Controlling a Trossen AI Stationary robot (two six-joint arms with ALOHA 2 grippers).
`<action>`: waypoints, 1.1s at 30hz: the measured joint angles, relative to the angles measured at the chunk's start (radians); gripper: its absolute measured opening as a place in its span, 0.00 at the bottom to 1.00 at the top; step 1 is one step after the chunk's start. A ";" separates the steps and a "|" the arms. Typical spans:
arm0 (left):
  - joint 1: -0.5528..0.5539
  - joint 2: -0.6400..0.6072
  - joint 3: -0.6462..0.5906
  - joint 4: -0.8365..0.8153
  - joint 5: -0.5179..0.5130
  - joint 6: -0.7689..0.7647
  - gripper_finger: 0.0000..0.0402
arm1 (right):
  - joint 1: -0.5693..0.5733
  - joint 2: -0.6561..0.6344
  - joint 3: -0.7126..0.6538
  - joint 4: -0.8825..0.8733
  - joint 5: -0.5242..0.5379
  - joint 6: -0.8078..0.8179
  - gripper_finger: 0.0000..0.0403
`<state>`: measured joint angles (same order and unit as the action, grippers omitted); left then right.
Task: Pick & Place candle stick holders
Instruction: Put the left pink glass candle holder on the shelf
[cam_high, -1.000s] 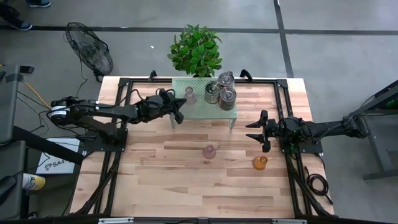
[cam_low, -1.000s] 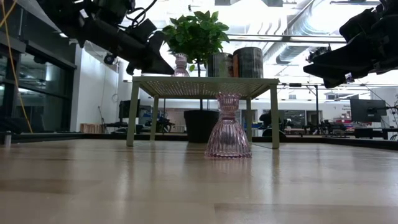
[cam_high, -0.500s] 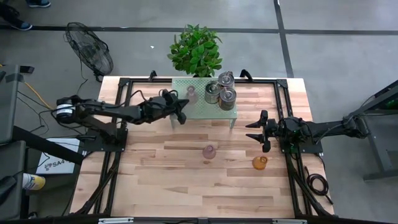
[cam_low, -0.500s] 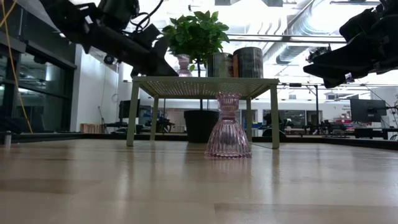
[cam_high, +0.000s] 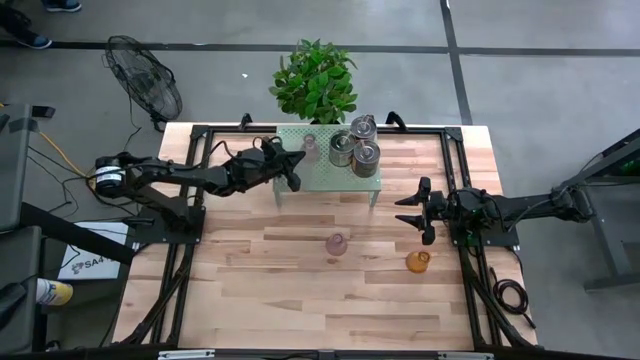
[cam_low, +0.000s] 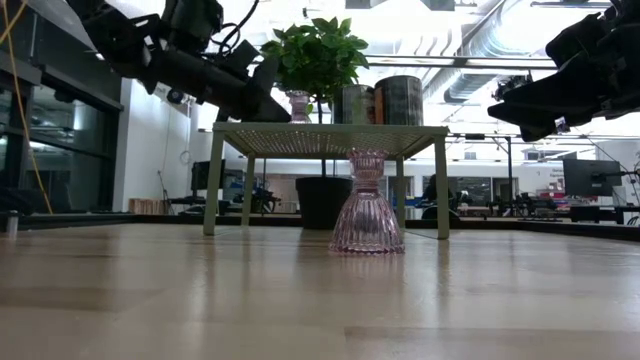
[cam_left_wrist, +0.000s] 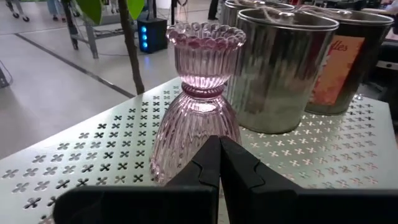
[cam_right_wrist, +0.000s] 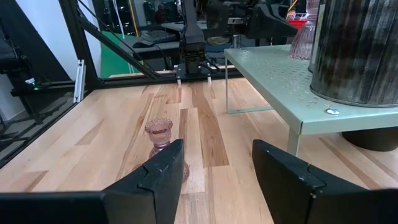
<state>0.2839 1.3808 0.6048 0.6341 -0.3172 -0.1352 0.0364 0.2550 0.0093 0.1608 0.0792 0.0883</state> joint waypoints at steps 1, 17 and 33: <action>-0.001 0.000 0.000 -0.002 0.002 0.000 0.00 | 0.000 0.000 0.000 0.000 0.000 0.000 0.46; -0.002 -0.007 0.059 -0.064 0.063 0.011 0.00 | 0.000 0.000 0.000 0.000 0.000 0.000 0.46; -0.002 0.081 0.147 -0.084 -0.001 0.044 0.00 | 0.000 0.000 0.000 0.000 0.000 0.000 0.46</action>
<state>0.2817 1.4616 0.7521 0.5499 -0.3180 -0.0916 0.0366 0.2552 0.0090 0.1612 0.0792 0.0885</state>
